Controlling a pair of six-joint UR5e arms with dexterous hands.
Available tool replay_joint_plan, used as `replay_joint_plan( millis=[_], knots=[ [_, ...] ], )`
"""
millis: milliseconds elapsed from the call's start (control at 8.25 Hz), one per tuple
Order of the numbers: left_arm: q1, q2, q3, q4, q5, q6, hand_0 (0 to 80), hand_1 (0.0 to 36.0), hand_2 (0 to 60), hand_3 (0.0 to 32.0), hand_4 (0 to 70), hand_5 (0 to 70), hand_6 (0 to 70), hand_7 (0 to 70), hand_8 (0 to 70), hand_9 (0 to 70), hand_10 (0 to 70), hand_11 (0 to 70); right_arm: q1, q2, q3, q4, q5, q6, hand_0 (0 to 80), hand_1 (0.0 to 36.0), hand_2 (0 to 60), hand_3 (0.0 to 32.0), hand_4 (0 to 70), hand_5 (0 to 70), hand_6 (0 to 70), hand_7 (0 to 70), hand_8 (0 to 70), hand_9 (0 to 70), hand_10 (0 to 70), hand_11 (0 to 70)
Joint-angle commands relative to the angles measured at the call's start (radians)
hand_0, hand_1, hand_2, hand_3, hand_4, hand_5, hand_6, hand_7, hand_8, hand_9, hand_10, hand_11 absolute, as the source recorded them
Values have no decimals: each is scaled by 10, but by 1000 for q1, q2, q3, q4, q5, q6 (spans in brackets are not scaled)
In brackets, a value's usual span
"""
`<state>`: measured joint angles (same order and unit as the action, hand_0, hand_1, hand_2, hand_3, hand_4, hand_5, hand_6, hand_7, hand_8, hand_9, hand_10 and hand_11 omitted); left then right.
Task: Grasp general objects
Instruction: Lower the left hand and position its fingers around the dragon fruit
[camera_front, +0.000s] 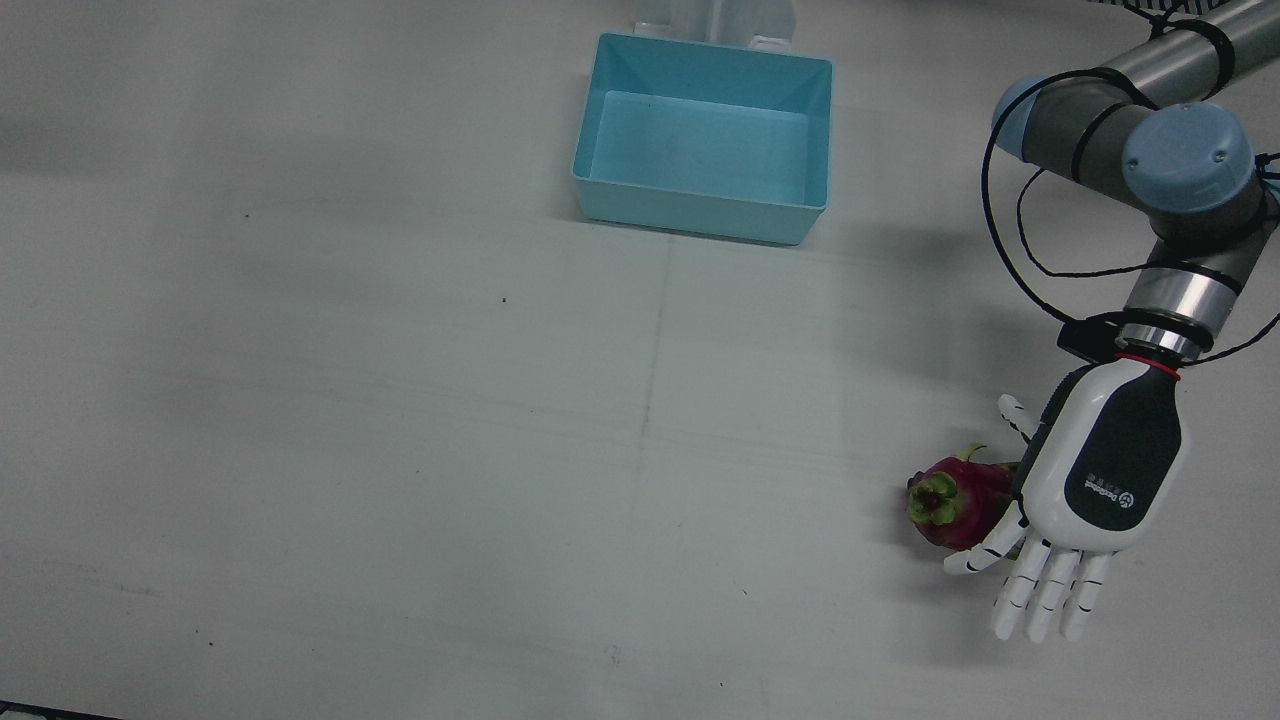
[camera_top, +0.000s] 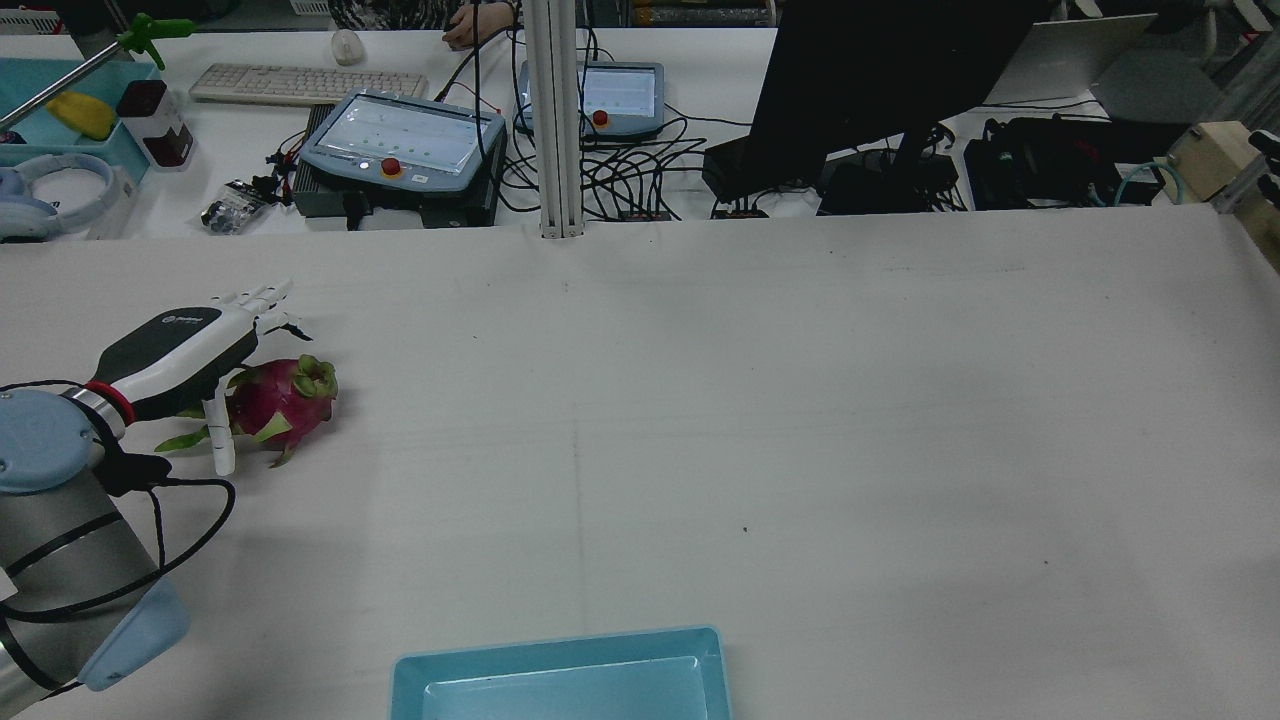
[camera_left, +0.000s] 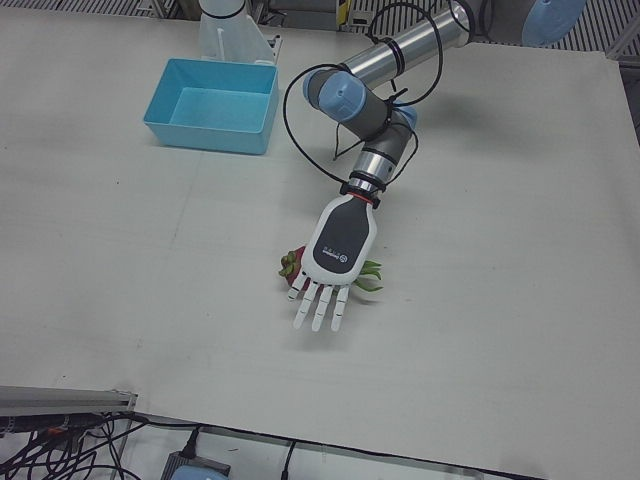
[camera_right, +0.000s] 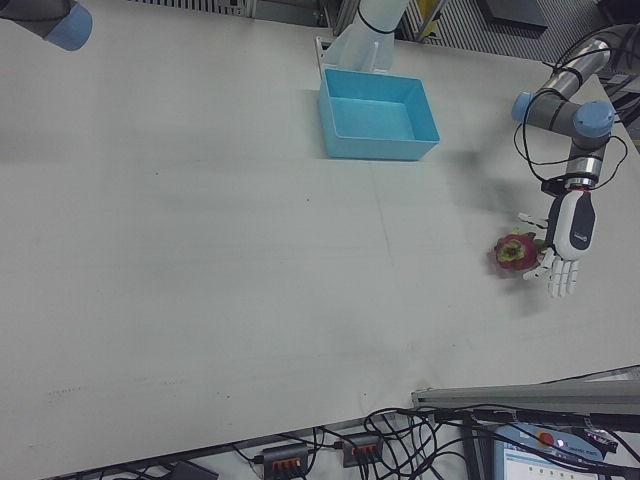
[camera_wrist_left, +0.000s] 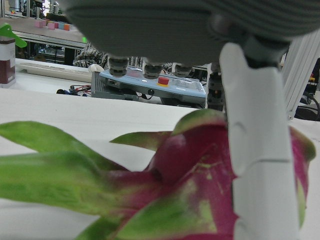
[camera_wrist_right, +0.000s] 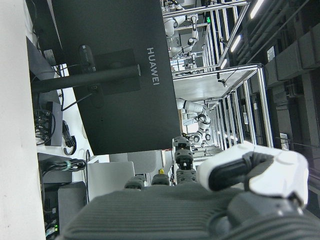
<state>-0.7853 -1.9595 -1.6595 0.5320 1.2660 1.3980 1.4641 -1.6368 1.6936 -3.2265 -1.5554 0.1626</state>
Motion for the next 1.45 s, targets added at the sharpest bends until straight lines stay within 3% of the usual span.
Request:
replay_joint_plan(
  millis=[0,606,727,848,970,1212,1333],
  knots=[
    [12,-2,52,-32,1,-1,545,360,600,106,0,309,0,51,65,0,32,79,-1,0,0,1,0,0,0,0,0,0,0,0,0,0,0,0,0,0],
    [23,-2,52,-27,1,-1,557,360,600,80,0,356,3,74,80,23,30,77,-1,0,0,-1,0,0,0,0,0,0,0,0,0,0,0,0,0,0],
    [23,-4,52,-26,-2,-1,559,360,600,44,0,471,39,127,99,62,51,107,-1,0,0,-1,0,0,0,0,0,0,0,0,0,0,0,0,0,0],
    [23,-2,46,-23,-40,-1,557,360,600,0,32,641,87,219,136,119,66,126,-1,0,0,-1,0,0,0,0,0,0,0,0,0,0,0,0,0,0],
    [24,-2,41,-14,-57,-1,553,360,600,0,86,700,124,315,172,175,75,137,-1,0,0,-1,0,0,0,0,0,0,0,0,0,0,0,0,0,0],
    [38,-4,43,-6,-59,1,577,360,600,0,259,700,349,690,309,389,123,203,-1,0,0,-1,0,0,0,0,0,0,0,0,0,0,0,0,0,0],
    [69,-4,49,-3,-60,1,590,360,600,0,302,700,439,700,370,471,148,242,-1,0,0,-1,0,0,0,0,0,0,0,0,0,0,0,0,0,0]
  ],
)
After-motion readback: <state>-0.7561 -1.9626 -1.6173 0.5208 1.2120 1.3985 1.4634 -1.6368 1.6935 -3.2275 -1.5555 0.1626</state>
